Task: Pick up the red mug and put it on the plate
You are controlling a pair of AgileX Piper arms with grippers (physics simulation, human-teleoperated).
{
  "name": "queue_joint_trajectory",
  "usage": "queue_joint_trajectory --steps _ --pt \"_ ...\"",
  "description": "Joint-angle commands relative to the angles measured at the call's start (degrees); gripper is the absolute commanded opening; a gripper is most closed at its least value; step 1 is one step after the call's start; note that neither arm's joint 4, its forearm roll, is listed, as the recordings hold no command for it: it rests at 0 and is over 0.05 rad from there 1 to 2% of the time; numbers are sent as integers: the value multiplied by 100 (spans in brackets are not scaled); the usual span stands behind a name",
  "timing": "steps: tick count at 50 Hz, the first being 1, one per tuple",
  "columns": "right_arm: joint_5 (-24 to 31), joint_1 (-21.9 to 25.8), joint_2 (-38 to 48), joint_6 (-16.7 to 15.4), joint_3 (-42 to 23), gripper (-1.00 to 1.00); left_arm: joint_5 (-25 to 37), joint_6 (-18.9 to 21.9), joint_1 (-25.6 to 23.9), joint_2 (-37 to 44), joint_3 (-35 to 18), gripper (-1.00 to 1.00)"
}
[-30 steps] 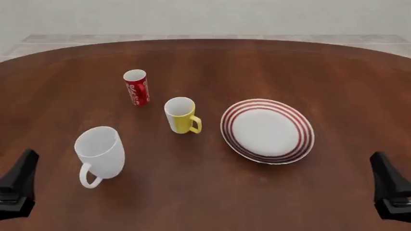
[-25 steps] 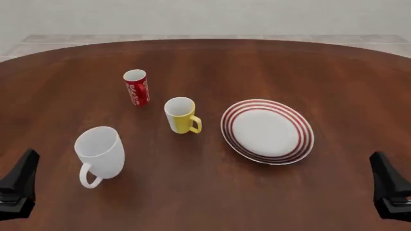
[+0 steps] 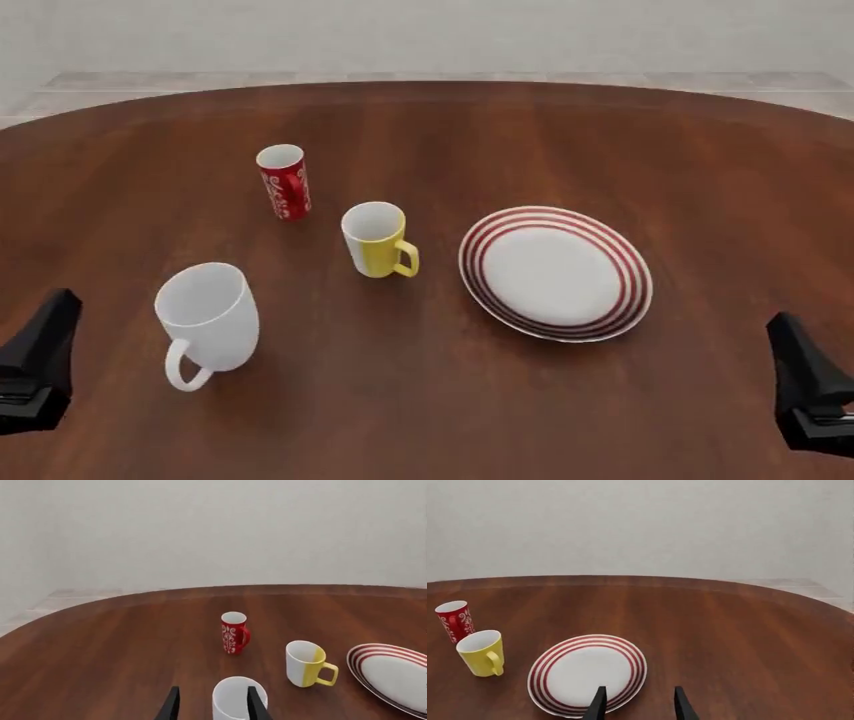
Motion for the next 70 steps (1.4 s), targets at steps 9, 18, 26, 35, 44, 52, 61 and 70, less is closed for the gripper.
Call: queue_joint_trajectory --steps 9,18,26,35,44,52,61,70 --pt "-123 -27 148 39 3 100 -544 309 -343 1626 -1360 100" --pt "-203 -30 253 48 -9 100 -748 506 -494 2527 -2291 100" --pt "-122 -67 206 51 -54 100 -974 268 -634 3594 -2907 100" --pt "37 -60 149 18 -169 100 -1133 59 -788 4356 -3404 100" --pt "91 -50 183 1 -257 100 -1068 -200 -860 4984 -3972 100" --pt "117 -56 155 5 -265 100 -718 -619 -916 5565 -4642 100" --pt "95 -77 136 32 -245 100 -109 -1060 -474 6177 -5467 100" --pt "-3 -72 92 54 -117 100 389 -1110 -162 6536 -6012 100"
